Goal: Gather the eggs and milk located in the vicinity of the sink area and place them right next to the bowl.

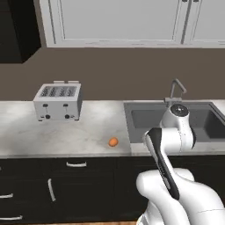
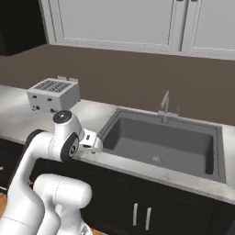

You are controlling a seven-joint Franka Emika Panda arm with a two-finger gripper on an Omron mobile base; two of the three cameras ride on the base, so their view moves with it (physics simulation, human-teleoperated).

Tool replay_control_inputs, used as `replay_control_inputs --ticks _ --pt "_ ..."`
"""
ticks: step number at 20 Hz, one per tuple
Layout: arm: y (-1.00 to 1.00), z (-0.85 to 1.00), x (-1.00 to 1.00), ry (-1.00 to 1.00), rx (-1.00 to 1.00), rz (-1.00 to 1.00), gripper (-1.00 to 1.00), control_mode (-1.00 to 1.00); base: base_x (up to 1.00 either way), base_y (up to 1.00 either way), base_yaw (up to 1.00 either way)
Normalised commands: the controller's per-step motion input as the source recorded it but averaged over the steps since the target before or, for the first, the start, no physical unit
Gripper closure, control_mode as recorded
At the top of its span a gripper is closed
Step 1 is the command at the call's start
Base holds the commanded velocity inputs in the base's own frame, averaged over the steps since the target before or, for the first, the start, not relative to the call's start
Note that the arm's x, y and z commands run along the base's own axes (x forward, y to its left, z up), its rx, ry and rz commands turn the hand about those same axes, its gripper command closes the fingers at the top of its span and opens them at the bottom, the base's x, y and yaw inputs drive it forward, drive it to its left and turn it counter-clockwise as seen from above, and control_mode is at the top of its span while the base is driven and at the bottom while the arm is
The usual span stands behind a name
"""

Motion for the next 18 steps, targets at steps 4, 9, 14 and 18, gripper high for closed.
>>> replay_control_inputs --ticks 4,9,14,18 --pt "0.0 0.0 0.0 0.0 0.0 0.0 -1.0 1.0 0.97 0.27 -0.47" --pt "0.0 0.0 0.0 0.0 0.0 0.0 -1.0 1.0 0.69 0.13 -0.33" --pt "0.0 0.0 0.0 0.0 0.0 0.0 -1.0 1.0 0.0 0.0 0.0" --pt "0.0 0.0 0.0 0.0 0.0 0.0 -1.0 1.0 0.0 0.0 0.0"
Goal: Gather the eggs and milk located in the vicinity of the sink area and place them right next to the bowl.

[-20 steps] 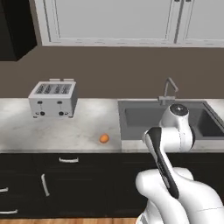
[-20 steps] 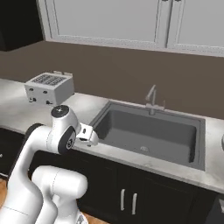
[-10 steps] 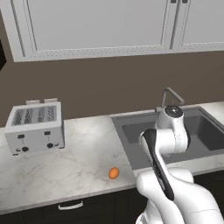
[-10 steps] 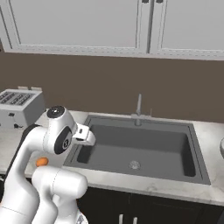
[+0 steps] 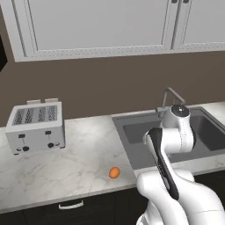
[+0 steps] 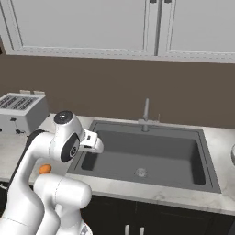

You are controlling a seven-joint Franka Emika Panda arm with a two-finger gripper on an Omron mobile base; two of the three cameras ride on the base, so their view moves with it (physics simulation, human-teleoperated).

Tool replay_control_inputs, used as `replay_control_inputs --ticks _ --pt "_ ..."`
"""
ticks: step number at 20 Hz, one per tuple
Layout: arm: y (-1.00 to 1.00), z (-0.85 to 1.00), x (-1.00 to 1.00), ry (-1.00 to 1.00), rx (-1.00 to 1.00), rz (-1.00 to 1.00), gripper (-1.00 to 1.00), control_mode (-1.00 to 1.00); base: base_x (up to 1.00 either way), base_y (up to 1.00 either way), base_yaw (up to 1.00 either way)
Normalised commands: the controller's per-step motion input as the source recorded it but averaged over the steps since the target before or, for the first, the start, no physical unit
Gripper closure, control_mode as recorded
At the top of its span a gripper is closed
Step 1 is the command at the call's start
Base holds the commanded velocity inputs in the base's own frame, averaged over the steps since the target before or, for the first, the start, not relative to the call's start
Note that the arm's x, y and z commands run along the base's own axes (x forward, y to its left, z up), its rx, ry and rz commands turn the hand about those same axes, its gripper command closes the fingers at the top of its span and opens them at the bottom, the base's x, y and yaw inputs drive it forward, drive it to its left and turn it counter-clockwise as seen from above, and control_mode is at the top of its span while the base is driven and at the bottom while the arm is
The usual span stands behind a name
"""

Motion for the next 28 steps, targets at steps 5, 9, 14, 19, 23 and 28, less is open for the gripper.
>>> replay_control_inputs --ticks 5,9,14,19,23,28 --pt "0.03 0.0 0.0 0.0 0.0 0.0 -1.0 -1.0 0.0 0.0 0.0" --pt "0.5 -0.12 0.0 -0.02 0.0 0.1 -1.0 -1.0 0.0 0.0 0.0" --pt "0.64 -0.08 0.0 0.0 0.0 0.17 -1.0 -1.0 0.0 0.0 0.0" --pt "0.7 0.0 -0.62 0.05 0.0 0.09 -1.0 -1.0 0.0 0.0 0.0" --pt "0.46 0.0 -0.96 0.11 0.0 0.01 -1.0 -1.0 0.0 0.0 0.0" --pt "0.14 -0.08 -0.46 0.05 0.0 -0.05 -1.0 -1.0 0.0 0.0 0.0"
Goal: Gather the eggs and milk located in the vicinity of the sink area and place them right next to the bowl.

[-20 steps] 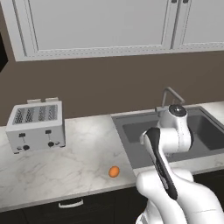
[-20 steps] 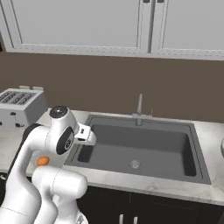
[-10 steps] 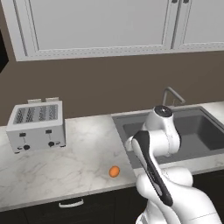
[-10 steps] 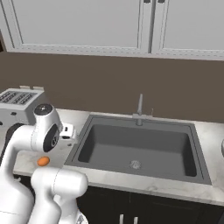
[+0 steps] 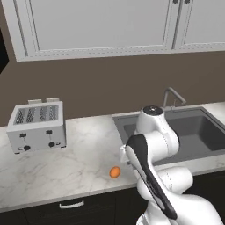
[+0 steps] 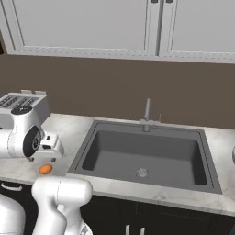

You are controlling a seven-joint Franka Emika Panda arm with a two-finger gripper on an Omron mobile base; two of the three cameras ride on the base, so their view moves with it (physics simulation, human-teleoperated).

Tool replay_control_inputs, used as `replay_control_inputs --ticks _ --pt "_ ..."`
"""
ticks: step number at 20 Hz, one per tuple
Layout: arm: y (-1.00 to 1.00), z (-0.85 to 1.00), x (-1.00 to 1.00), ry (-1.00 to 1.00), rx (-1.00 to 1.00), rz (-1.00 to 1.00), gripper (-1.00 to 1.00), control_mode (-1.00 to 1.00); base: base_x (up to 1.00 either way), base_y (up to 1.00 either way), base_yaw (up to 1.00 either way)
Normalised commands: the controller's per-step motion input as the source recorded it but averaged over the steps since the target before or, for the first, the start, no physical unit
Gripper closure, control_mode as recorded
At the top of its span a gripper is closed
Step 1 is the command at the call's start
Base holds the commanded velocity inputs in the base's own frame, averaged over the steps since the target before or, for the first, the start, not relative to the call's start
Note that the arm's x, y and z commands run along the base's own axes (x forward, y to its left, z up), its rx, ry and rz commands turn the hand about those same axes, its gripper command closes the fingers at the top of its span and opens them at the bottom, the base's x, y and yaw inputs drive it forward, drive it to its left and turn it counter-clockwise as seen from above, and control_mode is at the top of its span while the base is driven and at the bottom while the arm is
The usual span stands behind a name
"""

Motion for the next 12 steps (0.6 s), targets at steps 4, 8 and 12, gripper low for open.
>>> replay_control_inputs --ticks 4,8,12 --pt "0.0 -0.08 0.0 0.0 0.0 -0.14 -1.0 -1.0 0.0 0.0 0.0" --pt "0.01 -0.3 0.15 -0.01 0.05 -0.23 -1.0 -1.0 0.0 0.0 0.0" --pt "0.26 -0.26 0.09 0.0 0.13 -0.17 -1.0 -1.0 0.0 0.0 0.0"
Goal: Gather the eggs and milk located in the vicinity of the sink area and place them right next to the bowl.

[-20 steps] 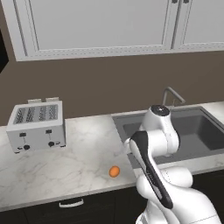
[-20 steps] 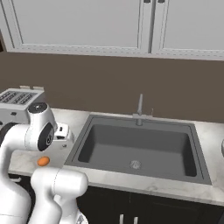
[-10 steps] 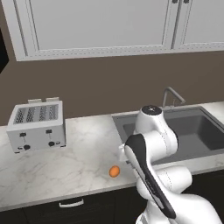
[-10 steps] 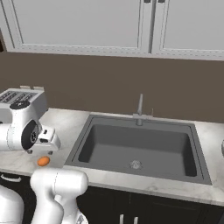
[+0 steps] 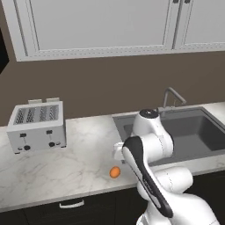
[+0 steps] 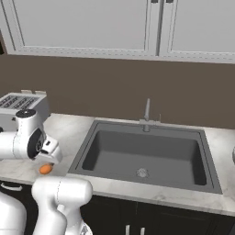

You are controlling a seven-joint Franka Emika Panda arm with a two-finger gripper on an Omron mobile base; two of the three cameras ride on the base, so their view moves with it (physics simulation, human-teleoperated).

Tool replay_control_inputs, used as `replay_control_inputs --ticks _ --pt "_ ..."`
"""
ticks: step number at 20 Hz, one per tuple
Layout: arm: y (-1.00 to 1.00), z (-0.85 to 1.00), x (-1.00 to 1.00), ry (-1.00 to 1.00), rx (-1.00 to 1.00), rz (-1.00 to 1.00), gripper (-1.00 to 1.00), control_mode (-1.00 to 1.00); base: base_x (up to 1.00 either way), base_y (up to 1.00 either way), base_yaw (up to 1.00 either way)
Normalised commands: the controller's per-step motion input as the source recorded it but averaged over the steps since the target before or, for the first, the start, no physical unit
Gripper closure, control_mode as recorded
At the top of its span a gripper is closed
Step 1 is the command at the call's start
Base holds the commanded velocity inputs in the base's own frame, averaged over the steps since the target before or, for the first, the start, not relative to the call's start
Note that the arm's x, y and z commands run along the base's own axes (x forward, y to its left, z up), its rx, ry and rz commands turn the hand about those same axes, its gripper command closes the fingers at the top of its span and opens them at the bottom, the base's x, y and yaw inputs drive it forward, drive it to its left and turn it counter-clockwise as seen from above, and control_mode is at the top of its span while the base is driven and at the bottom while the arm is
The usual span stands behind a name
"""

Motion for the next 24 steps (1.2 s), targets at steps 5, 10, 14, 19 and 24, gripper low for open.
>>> replay_control_inputs --ticks 5,10,14,19,24 --pt "0.61 -0.33 0.25 0.0 0.04 -0.04 -1.0 -1.0 0.0 0.0 0.0" --pt "0.37 -0.17 0.32 0.0 -0.03 -0.02 -1.0 -1.0 0.0 0.0 0.0" --pt "0.01 -0.12 0.43 0.05 0.0 -0.13 -1.0 -1.0 0.0 0.0 0.0" --pt "-0.01 -0.15 0.17 0.09 0.0 -0.14 -1.0 -1.0 0.0 0.0 0.0" --pt "0.0 -0.29 0.01 0.12 0.0 -0.1 -1.0 -1.0 0.0 0.0 0.0"
